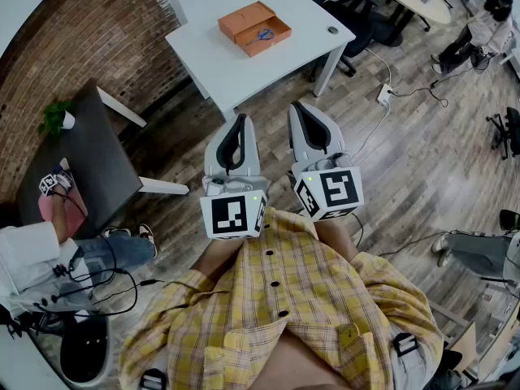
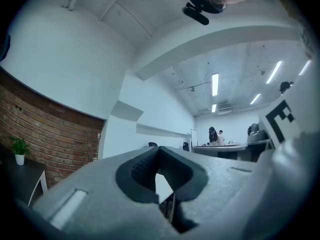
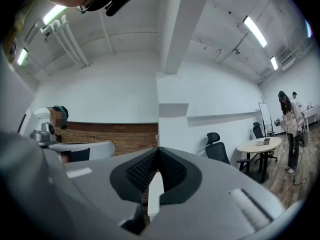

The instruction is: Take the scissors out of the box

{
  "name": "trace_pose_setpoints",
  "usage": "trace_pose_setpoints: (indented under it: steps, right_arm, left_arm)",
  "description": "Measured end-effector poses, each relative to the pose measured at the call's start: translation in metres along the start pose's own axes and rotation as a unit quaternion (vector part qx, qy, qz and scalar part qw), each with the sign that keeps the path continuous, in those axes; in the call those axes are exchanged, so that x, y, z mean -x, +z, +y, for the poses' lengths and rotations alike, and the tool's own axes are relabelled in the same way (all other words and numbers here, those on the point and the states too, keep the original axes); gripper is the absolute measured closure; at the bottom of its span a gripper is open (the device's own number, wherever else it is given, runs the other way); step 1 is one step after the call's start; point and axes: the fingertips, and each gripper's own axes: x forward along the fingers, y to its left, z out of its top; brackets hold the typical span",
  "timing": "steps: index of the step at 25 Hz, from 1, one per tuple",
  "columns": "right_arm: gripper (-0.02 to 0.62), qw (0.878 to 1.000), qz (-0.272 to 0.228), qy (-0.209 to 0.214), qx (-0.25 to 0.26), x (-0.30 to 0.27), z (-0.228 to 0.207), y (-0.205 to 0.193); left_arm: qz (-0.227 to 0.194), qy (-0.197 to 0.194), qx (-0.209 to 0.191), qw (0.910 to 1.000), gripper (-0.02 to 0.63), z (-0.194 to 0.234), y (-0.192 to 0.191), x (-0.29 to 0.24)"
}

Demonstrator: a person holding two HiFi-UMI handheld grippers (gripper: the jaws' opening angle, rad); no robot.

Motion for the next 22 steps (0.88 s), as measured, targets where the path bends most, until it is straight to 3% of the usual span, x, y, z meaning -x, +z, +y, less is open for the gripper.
trace_pose_setpoints:
  steps: [11,22]
  right_arm:
    - [0.591,1.0,-0.008,0.015,-0.007,0.012,-0.012,0.003]
    - [0.591,0.999,0.007,0.023,-0.026,0.041,-0.061,-0.004]
  left_arm:
    - [0.002,-0.003,0.003,1.0,0.606,-0.022,-0.001,-0.003]
    - [0.02,-0.002,-0.009,0.9998,0.606,-0.078,-0.014,-0.017]
